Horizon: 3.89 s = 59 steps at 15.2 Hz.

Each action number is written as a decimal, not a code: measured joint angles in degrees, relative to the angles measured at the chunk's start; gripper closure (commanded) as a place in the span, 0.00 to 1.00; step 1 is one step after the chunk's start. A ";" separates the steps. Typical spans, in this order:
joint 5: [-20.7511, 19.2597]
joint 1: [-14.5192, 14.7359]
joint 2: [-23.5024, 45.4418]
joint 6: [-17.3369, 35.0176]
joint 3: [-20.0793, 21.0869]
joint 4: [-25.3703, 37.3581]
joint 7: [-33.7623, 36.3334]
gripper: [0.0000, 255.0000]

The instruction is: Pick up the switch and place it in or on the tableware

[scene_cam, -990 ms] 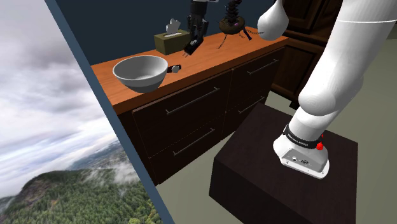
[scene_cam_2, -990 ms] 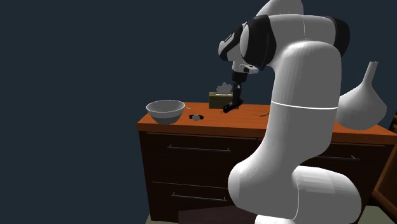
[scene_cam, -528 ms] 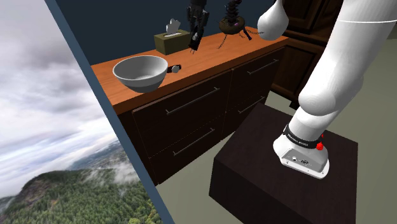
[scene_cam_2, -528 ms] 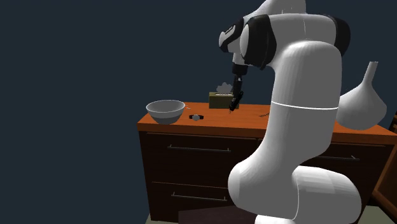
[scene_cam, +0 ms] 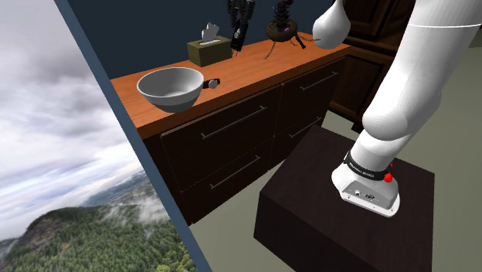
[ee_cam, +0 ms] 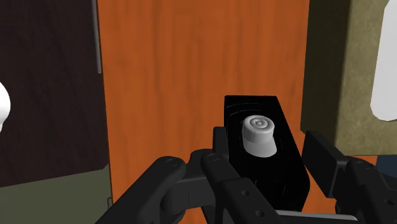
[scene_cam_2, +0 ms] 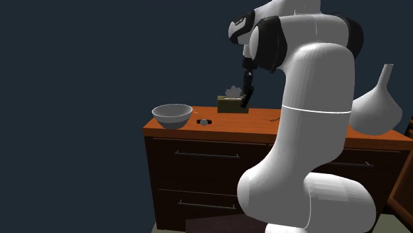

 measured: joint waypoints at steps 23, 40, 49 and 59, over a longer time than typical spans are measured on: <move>-2.08 13.53 -3.56 -0.80 11.02 -1.03 24.71 1.00; -4.56 19.79 -0.53 5.39 15.49 -3.92 35.55 1.00; -4.35 19.67 -1.14 11.20 15.62 -9.15 35.31 1.00; -4.43 19.48 -0.78 11.07 15.45 -9.86 35.22 0.00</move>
